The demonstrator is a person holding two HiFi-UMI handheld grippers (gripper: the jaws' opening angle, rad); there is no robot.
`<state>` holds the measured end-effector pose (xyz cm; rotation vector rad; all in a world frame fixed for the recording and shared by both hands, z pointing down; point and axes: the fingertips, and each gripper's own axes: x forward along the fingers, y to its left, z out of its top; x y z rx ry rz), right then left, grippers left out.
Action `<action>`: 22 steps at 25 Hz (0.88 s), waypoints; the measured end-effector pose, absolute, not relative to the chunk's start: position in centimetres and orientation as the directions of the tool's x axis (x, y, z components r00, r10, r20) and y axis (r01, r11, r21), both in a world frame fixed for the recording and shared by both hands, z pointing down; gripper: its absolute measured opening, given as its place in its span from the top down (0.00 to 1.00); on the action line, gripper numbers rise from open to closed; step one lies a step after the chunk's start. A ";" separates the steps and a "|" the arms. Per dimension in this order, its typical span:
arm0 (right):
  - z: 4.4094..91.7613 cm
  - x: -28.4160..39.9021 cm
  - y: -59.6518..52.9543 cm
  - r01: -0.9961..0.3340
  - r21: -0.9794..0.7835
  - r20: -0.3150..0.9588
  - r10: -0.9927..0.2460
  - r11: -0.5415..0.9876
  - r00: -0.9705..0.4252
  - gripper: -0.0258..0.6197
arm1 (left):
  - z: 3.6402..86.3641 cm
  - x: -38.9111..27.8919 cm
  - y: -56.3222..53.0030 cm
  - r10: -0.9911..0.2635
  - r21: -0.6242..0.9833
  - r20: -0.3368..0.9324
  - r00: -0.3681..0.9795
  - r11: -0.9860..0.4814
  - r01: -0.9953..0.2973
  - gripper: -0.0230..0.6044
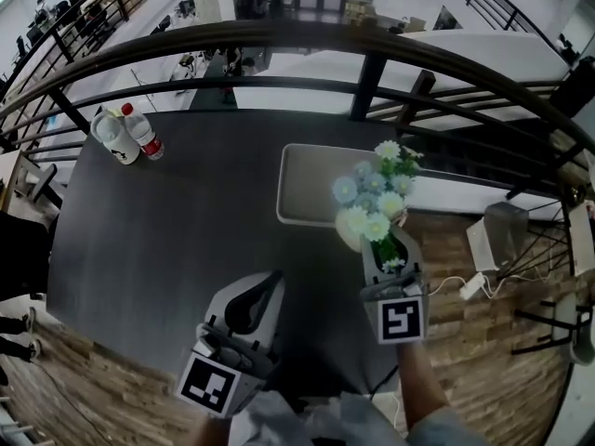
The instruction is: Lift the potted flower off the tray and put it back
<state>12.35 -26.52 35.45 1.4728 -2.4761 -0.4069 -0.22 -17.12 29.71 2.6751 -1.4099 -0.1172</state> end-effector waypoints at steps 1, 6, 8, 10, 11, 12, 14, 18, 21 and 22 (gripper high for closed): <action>35.8 12.2 -26.9 -0.815 0.350 0.055 -0.879 0.461 -0.473 0.87 | 30.0 -0.3 -17.4 -0.826 0.146 -0.007 0.564 -0.559 -0.816 0.97; 37.7 11.9 -29.1 -0.814 0.343 0.093 -0.879 0.469 -0.467 0.87 | 31.0 -0.8 -18.7 -0.818 0.151 0.016 0.576 -0.567 -0.810 0.97; 38.5 11.7 -30.0 -0.813 0.350 0.100 -0.881 0.466 -0.462 0.87 | 31.5 -1.1 -19.3 -0.815 0.154 0.019 0.579 -0.570 -0.807 0.97; 39.3 11.4 -30.9 -0.816 0.348 0.097 -0.884 0.461 -0.458 0.87 | 32.0 -1.3 -19.7 -0.813 0.157 0.024 0.582 -0.572 -0.805 0.97; 39.6 11.3 -31.3 -0.818 0.346 0.098 -0.884 0.460 -0.456 0.87 | 32.2 -1.4 -19.9 -0.811 0.159 0.028 0.584 -0.573 -0.804 0.97; 40.0 11.1 -31.7 -0.819 0.344 0.102 -0.885 0.460 -0.454 0.87 | 32.3 -1.5 -20.0 -0.811 0.160 0.032 0.585 -0.573 -0.804 0.97; 40.7 10.9 -32.4 -0.817 0.347 0.112 -0.885 0.460 -0.451 0.87 | 32.6 -1.8 -20.4 -0.810 0.165 0.040 0.584 -0.571 -0.804 0.97; 42.3 10.4 -33.6 -0.816 0.345 0.128 -0.884 0.464 -0.449 0.87 | 33.2 -2.3 -20.9 -0.812 0.177 0.055 0.581 -0.564 -0.806 0.97; 43.2 10.0 -34.5 -0.819 0.337 0.131 -0.885 0.463 -0.447 0.87 | 33.6 -2.8 -21.4 -0.814 0.184 0.062 0.578 -0.559 -0.808 0.97; 43.5 9.9 -34.8 -0.822 0.333 0.131 -0.886 0.462 -0.445 0.87 | 33.7 -2.9 -21.6 -0.814 0.186 0.065 0.577 -0.558 -0.809 0.97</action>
